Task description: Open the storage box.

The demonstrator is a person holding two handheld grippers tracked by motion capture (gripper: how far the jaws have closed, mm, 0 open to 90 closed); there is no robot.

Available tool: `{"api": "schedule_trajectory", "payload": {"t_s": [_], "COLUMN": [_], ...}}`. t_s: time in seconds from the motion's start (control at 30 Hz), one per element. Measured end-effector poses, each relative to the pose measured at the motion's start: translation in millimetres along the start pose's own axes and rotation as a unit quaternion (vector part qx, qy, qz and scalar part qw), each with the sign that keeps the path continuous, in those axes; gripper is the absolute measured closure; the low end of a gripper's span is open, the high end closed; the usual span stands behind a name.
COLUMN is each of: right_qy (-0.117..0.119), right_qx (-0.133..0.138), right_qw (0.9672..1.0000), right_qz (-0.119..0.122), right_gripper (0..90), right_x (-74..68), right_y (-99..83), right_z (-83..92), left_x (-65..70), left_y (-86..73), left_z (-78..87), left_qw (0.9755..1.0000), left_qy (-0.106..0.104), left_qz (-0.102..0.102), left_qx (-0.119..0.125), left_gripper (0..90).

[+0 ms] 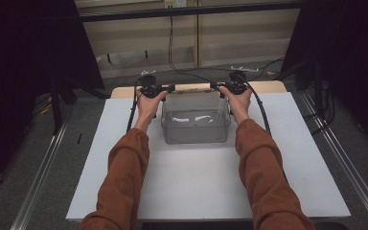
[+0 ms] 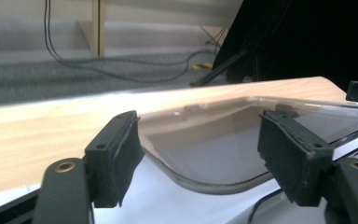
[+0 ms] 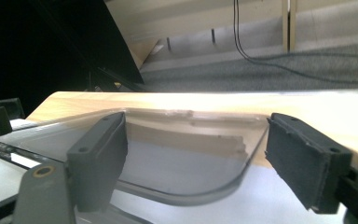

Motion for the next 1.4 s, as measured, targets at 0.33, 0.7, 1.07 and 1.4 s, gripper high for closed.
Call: {"api": "schedule_trajectory", "payload": {"t_s": [0.33,0.7,1.07,1.4], "right_qy": [-0.023,-0.045,-0.057,-0.069], "right_qx": [0.022,0.041,0.067,0.099], "right_qw": [0.9984,0.9953,0.9897,0.9841], "right_qz": [0.047,0.075,0.113,0.131], "right_gripper": [7.2,5.3,5.1,2.1], "right_x": [-3.9,-2.4,-3.9,-11.8], "right_y": [7.3,7.3,0.0,6.4], "right_z": [7.6,19.7,41.6,68.7], "left_x": [4.7,6.6,20.5,31.2], "left_y": [3.2,-0.6,-12.2,-18.2], "left_z": [11.8,24.5,42.1,62.4], "left_qw": [0.9992,0.9978,0.9946,0.9898], "left_qy": [0.000,-0.009,-0.022,-0.017], "left_qz": [-0.031,-0.047,-0.080,-0.108], "left_qx": [0.026,0.046,0.063,0.092], "left_gripper": [15.8,5.5,3.7,2.7]}}
Point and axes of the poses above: each handheld gripper's, and its own axes: z roughly backward along the jaws, y roughly out of its top, x roughly to its right, the point moved 9 cm from there along -z, roughly forward along the jaws, and after that the axes turned 15 degrees about z, right-handed, at the moved point
